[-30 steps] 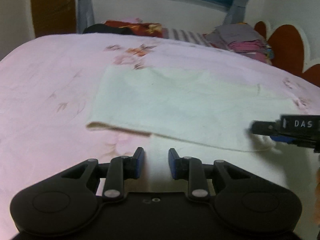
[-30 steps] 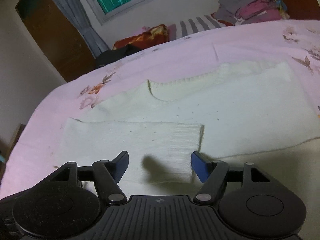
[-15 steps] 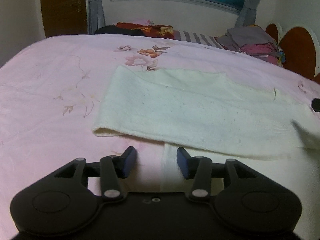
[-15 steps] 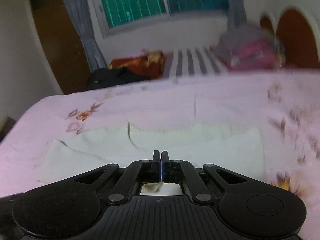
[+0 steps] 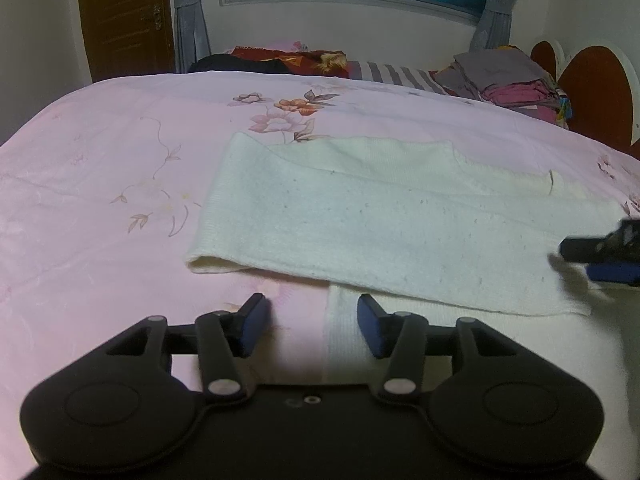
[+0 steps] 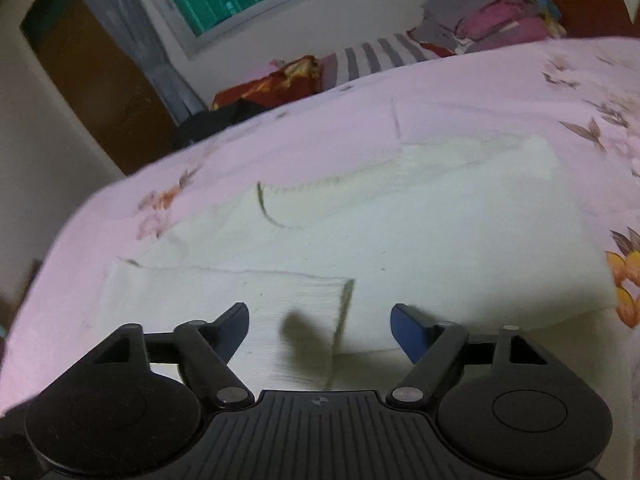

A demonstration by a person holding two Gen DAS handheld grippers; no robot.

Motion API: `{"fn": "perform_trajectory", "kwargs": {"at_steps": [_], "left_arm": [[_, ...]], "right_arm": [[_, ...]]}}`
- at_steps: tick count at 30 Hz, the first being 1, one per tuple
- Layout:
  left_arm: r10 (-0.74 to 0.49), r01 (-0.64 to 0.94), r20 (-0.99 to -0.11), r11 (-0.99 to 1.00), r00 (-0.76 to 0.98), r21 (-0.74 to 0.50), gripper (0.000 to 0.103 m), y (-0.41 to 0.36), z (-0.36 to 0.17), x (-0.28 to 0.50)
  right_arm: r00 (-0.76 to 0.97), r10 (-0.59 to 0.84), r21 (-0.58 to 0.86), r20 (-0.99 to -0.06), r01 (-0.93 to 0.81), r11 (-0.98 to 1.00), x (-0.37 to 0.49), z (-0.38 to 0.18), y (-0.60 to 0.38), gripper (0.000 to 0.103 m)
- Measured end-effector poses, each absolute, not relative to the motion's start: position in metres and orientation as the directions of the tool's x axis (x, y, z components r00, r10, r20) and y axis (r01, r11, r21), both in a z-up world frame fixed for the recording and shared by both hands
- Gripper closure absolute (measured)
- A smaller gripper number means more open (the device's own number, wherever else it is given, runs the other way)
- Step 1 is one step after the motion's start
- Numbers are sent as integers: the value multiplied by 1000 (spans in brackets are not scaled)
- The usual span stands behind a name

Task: Fold small clothes

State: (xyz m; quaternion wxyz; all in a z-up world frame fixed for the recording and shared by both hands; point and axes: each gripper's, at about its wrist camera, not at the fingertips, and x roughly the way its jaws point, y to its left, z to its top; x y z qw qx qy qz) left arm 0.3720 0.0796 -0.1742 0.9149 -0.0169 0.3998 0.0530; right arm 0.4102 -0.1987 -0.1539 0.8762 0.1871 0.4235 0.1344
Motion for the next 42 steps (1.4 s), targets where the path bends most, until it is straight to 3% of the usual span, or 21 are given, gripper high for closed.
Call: {"fn": "perform_trajectory", "kwargs": {"at_steps": [1, 4, 5, 6, 12, 17, 24, 26, 29, 38, 40, 41, 42], "left_arm": [[86, -111, -732, 994, 675, 14, 51, 79, -174, 372], [97, -117, -731, 993, 676, 24, 46, 79, -176, 372], [102, -120, -730, 992, 676, 27, 44, 79, -176, 373], [105, -122, -729, 992, 676, 30, 43, 79, -177, 373], [121, -145, -729, 989, 674, 29, 35, 83, -178, 379], [137, -150, -719, 988, 682, 46, 35, 83, -179, 384], [124, -93, -678, 992, 724, 82, 67, 73, -177, 389], [105, -80, -674, 994, 731, 68, 80, 73, -177, 390], [96, -79, -669, 995, 737, 56, 90, 73, -177, 391], [100, -56, -665, 995, 740, 87, 95, 74, -174, 386], [90, -59, -661, 996, 745, 69, 92, 80, -165, 380], [87, -65, -655, 996, 750, 58, 88, 84, -160, 377], [84, -72, -647, 996, 758, 45, 86, 88, -155, 375]], "right_arm": [[596, 391, 432, -701, -81, 898, 411, -156, -194, 51], [590, 357, 371, -724, -102, 923, 411, -162, -178, 53], [590, 354, 362, -726, -111, 926, 410, -162, -174, 69], [580, 371, 373, -725, -123, 920, 410, -162, -171, 99], [623, 426, 362, -656, -235, 902, 405, -127, -179, 99], [670, 363, 327, -647, -187, 926, 412, -101, -230, 99], [598, 303, 307, -742, -98, 947, 424, -135, -275, 99], [581, 303, 317, -755, -80, 945, 425, -144, -282, 99], [577, 295, 325, -762, -54, 944, 425, -151, -292, 99], [608, 179, 223, -774, -3, 975, 421, -161, -291, 99], [634, 157, 208, -758, 6, 978, 416, -157, -290, 98], [643, 153, 209, -751, 12, 978, 413, -153, -290, 91], [661, 130, 198, -739, 29, 980, 410, -149, -290, 75]]}}
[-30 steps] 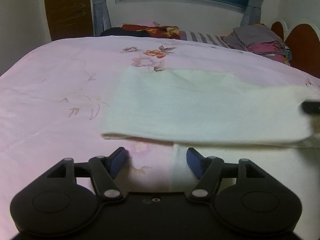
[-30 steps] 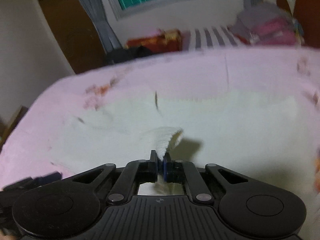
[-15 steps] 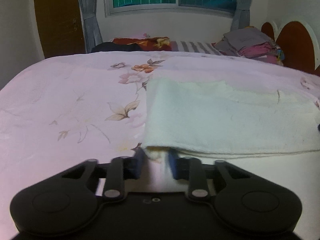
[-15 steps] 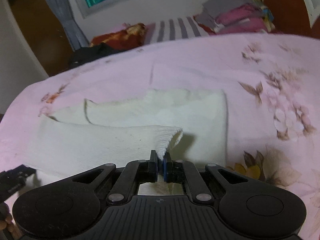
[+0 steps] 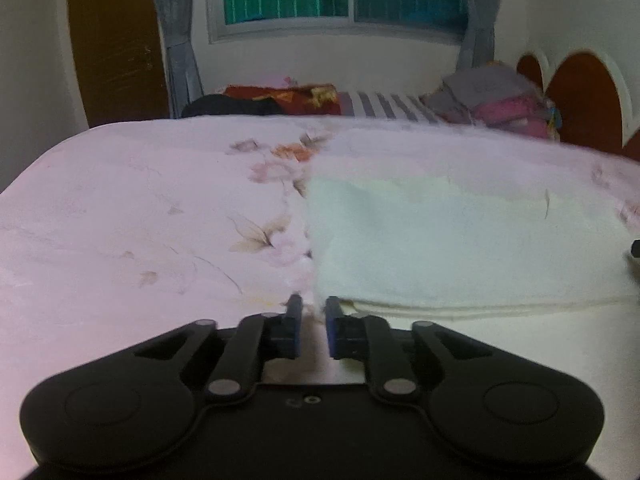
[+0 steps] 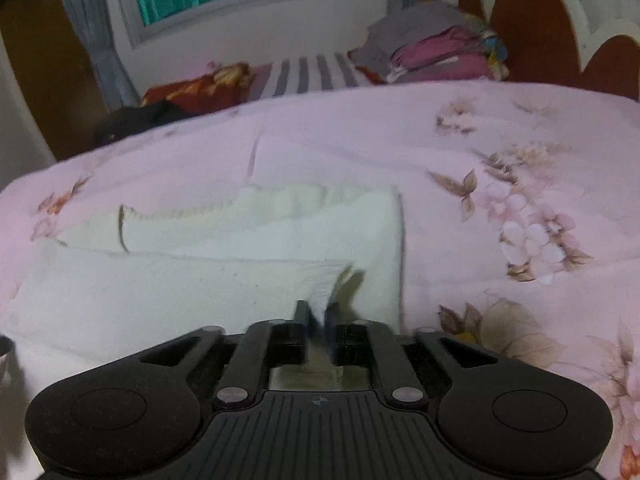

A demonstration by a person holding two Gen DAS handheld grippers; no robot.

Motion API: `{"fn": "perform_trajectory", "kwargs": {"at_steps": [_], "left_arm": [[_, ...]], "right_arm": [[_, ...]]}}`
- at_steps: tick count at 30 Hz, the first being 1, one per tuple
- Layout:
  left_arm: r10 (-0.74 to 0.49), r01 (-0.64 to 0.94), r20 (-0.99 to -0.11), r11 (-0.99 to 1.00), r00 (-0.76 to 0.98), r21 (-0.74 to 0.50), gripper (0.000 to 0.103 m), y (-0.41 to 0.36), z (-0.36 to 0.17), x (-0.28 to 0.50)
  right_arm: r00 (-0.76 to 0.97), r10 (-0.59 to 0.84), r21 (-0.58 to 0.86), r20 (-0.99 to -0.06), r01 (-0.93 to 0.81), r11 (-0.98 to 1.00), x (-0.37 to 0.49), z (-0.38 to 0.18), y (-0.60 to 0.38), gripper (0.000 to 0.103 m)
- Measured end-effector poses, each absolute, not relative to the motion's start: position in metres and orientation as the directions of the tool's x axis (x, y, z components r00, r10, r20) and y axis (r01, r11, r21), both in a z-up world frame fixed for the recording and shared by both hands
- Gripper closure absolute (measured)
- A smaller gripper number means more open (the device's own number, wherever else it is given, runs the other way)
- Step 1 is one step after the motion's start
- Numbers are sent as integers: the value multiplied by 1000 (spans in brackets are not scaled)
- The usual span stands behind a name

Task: Fold small clothes

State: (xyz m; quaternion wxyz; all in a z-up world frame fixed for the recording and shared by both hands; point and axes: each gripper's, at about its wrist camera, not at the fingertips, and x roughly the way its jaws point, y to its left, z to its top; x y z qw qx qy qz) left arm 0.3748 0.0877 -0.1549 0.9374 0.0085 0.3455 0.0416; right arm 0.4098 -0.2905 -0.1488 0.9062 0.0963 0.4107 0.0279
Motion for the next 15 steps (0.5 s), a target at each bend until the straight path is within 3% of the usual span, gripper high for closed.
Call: {"fn": "perform_trajectory", "kwargs": {"at_steps": [2, 3, 8, 11, 15], "left_arm": [[80, -81, -631, 996, 772, 27, 87, 91, -144, 374], [71, -78, -628, 997, 775, 16, 87, 91, -140, 377], [22, -46, -633, 999, 774, -21, 86, 76, -141, 411], [20, -44, -658, 999, 753, -20, 85, 68, -154, 434], [52, -66, -669, 998, 741, 5, 85, 70, -171, 452]], "right_arm": [[715, 83, 168, -694, 49, 984, 406, -136, -291, 55], [732, 78, 169, -677, 51, 984, 404, -131, -291, 54], [735, 145, 195, -662, -18, 981, 407, -125, -273, 55], [711, 169, 205, -682, -36, 978, 414, -135, -258, 68], [697, 181, 207, -694, -47, 977, 417, -148, -245, 69]]}}
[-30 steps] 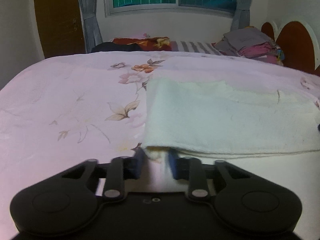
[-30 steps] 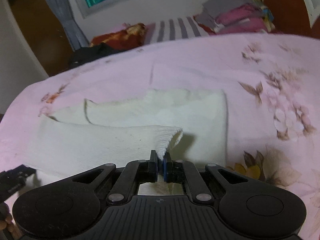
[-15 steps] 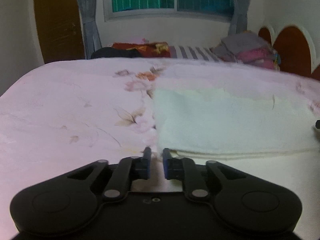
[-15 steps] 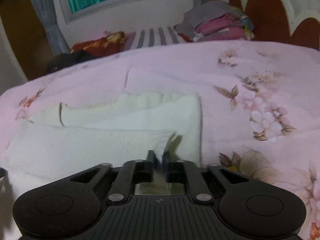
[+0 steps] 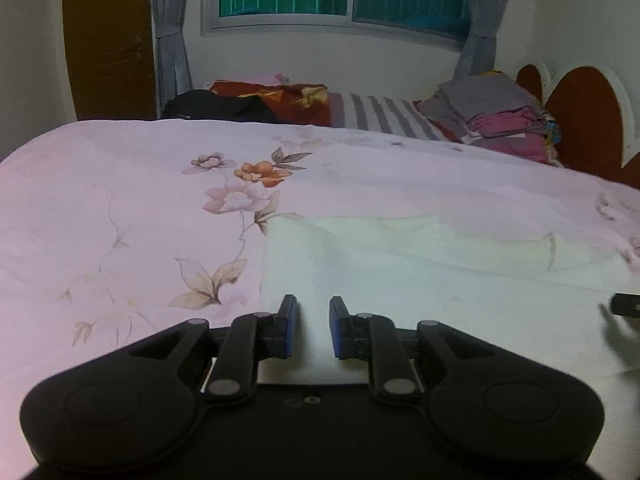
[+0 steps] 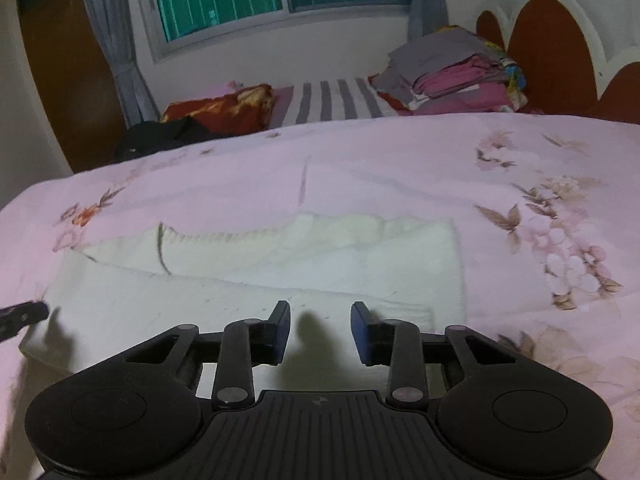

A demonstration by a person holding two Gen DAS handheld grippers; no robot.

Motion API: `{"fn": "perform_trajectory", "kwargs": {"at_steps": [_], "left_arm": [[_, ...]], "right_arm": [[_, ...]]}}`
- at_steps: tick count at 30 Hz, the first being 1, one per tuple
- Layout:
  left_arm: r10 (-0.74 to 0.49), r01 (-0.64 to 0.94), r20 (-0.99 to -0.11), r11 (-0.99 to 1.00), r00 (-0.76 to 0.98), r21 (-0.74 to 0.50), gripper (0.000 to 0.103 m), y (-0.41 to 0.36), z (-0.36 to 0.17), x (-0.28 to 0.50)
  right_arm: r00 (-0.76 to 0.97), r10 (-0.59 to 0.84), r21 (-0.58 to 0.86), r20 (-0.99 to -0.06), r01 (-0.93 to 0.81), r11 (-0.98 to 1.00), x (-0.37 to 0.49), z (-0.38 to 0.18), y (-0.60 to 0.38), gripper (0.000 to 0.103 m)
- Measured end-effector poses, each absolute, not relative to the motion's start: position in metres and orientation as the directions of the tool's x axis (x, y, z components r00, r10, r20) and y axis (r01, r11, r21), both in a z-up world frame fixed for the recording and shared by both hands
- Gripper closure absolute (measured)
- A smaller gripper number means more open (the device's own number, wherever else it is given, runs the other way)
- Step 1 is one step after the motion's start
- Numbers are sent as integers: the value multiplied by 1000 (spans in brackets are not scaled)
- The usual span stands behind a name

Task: Fold small clothes

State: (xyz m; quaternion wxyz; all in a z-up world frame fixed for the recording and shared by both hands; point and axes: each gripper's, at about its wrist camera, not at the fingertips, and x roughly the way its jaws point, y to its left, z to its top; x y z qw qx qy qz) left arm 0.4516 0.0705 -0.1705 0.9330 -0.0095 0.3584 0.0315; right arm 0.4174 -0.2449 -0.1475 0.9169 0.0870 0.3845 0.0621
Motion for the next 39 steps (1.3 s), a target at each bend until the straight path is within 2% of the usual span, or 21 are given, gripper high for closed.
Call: {"fn": "perform_trajectory", "kwargs": {"at_steps": [5, 10, 14, 18, 22, 27, 32, 34, 39], "left_arm": [[102, -121, -692, 992, 714, 22, 80, 85, -183, 457], [89, -125, -680, 992, 728, -4, 83, 85, -171, 455], [66, -94, -682, 996, 729, -5, 81, 75, -171, 453], [81, -80, -685, 996, 724, 33, 79, 72, -181, 448], [72, -64, -686, 997, 724, 38, 81, 69, -170, 441], [29, -11, -698, 999, 715, 31, 78, 57, -169, 424], [54, -7, -703, 998, 709, 70, 78, 52, -175, 422], [59, -19, -713, 998, 699, 64, 78, 53, -172, 422], [39, -22, -721, 999, 692, 33, 78, 47, -161, 405]], "right_arm": [[678, 131, 146, -723, -35, 989, 423, -167, -251, 69], [691, 116, 148, -713, -14, 989, 422, -165, -264, 68], [707, 158, 174, -689, -50, 983, 415, -157, -257, 68], [692, 122, 115, -712, -57, 992, 411, -173, -260, 68], [699, 142, 163, -701, -36, 986, 406, -163, -267, 68], [683, 133, 121, -718, -66, 991, 391, -173, -268, 68], [691, 135, 139, -710, -50, 989, 387, -163, -268, 68], [668, 117, 110, -735, -54, 993, 385, -172, -268, 68], [670, 144, 151, -729, -48, 987, 376, -162, -274, 68]]}}
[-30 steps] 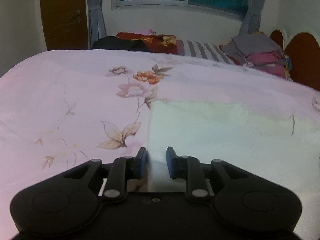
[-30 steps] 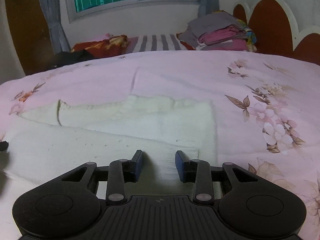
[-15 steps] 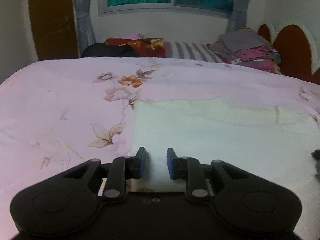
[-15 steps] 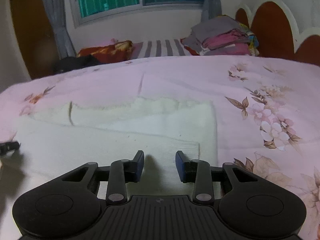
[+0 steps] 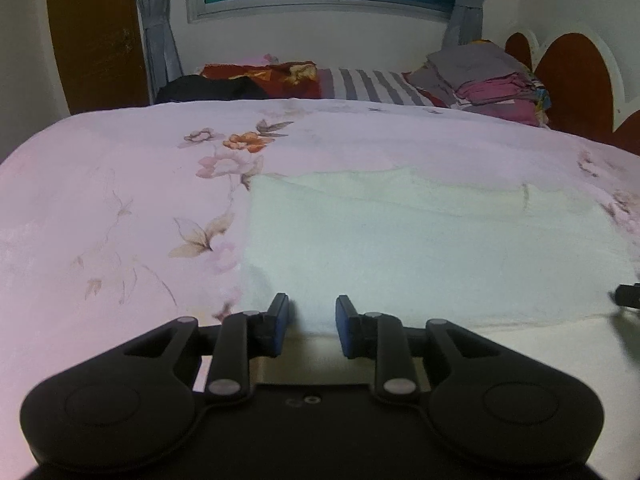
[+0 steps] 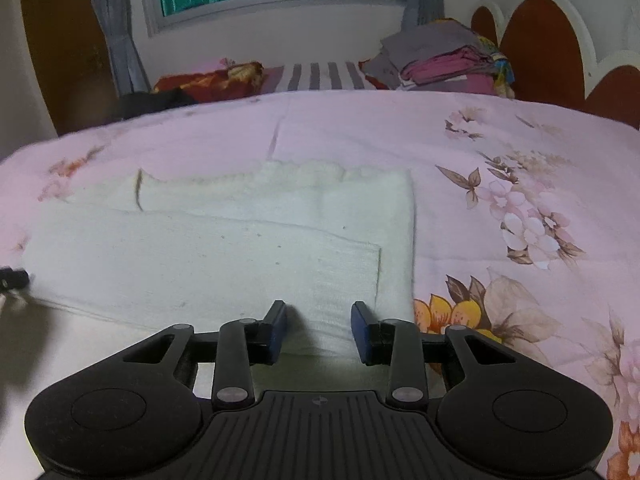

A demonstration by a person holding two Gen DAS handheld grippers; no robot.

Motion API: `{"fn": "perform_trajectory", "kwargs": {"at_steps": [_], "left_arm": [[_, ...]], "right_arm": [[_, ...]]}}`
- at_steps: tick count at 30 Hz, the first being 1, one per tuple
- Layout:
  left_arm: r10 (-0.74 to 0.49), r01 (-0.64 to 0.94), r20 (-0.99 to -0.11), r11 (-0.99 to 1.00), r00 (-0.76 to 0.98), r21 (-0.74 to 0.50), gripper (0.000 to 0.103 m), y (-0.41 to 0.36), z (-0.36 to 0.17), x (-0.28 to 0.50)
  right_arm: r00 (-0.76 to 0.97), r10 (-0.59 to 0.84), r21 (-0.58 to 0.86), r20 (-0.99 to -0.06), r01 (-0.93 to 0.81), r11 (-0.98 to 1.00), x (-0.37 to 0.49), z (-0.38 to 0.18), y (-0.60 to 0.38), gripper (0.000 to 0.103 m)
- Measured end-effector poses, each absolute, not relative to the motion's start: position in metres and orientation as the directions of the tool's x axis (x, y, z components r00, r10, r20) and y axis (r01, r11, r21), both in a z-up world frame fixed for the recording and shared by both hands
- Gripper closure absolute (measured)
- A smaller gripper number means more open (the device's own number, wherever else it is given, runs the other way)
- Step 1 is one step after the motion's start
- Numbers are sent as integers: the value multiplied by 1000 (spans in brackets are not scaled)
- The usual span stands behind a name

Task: Fold small clothes

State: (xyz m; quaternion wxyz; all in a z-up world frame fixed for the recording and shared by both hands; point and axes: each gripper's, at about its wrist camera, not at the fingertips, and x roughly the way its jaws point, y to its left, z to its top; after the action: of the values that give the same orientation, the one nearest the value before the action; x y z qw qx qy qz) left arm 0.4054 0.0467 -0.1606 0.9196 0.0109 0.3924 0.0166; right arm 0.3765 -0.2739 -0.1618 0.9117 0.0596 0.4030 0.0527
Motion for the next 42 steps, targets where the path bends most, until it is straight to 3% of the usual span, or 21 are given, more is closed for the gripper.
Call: {"fn": "perform_trajectory", "kwargs": {"at_steps": [16, 18, 20, 22, 26, 28, 29, 30, 39, 40, 42], "left_arm": [[-10, 30, -713, 999, 701, 15, 73, -8, -133, 355], [-1, 26, -708, 999, 707, 25, 69, -15, -129, 349], [4, 22, -702, 999, 712, 28, 52, -20, -125, 342], [11, 18, -691, 999, 723, 35, 42, -26, -120, 334], [19, 25, -682, 998, 731, 54, 41, -37, -114, 318], [16, 26, -683, 998, 730, 51, 38, -40, -111, 312], [15, 30, -682, 998, 731, 54, 35, -42, -111, 309], [16, 34, -680, 998, 733, 61, 35, -44, -110, 307], [25, 18, -699, 998, 715, 54, 41, -37, -117, 281], [26, 20, -703, 998, 710, 56, 44, -35, -119, 278], [22, 25, -714, 998, 700, 54, 47, -32, -122, 272]], "right_arm": [[683, 276, 239, -676, -150, 959, 313, -128, -265, 68], [686, 287, 242, -668, -165, 956, 306, -121, -266, 68], [688, 304, 250, -659, -181, 951, 301, -117, -269, 68], [686, 314, 252, -656, -193, 948, 296, -114, -270, 68], [688, 344, 267, -639, -221, 938, 282, -106, -274, 67], [690, 359, 273, -629, -237, 932, 275, -102, -274, 61], [692, 360, 270, -626, -241, 932, 272, -101, -274, 44], [699, 357, 264, -619, -243, 933, 269, -100, -274, 34], [709, 367, 246, -602, -273, 930, 251, -100, -277, 35], [704, 372, 240, -605, -284, 928, 247, -101, -276, 37], [692, 379, 230, -614, -302, 925, 239, -105, -273, 58]]}}
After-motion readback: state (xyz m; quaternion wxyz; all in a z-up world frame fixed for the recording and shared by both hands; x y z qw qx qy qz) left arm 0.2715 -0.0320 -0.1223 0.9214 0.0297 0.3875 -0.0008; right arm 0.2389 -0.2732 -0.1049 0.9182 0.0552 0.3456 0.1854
